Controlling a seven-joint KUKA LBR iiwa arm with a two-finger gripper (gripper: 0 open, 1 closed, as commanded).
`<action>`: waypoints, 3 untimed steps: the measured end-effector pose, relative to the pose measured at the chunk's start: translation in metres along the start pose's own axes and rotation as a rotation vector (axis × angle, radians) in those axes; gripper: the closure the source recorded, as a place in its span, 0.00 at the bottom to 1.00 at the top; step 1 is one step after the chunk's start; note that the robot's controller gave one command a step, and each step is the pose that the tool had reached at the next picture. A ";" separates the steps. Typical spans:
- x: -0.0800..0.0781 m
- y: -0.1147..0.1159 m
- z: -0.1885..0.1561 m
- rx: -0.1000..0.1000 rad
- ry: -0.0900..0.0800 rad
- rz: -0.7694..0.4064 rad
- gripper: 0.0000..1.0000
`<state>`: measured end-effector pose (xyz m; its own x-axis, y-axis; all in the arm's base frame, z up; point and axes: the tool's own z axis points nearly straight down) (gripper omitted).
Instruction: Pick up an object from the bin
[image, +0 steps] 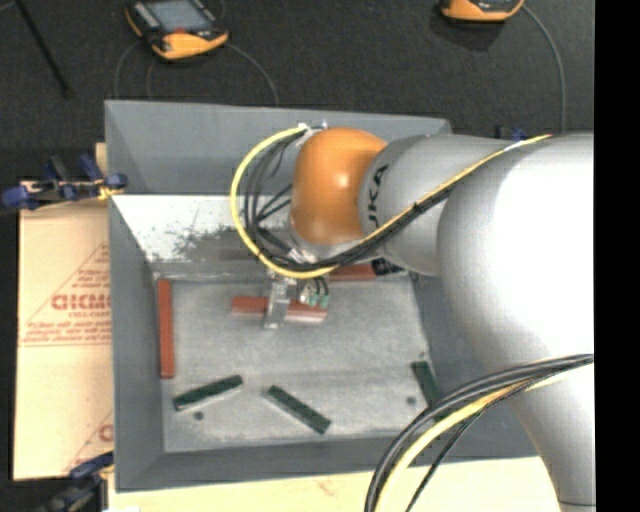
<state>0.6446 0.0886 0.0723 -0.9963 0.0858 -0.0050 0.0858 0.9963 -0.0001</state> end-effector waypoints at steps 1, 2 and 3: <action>0.000 0.000 0.000 0.000 0.000 0.000 1.00; 0.000 0.000 -0.001 0.000 0.000 0.001 1.00; 0.002 0.000 -0.008 0.001 0.007 0.001 1.00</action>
Offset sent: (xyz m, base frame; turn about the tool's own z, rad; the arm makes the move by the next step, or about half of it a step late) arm 0.0000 0.0002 0.0106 0.0000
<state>0.6429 0.0883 0.0807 -0.9962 0.0869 0.0016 0.0869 0.9962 -0.0008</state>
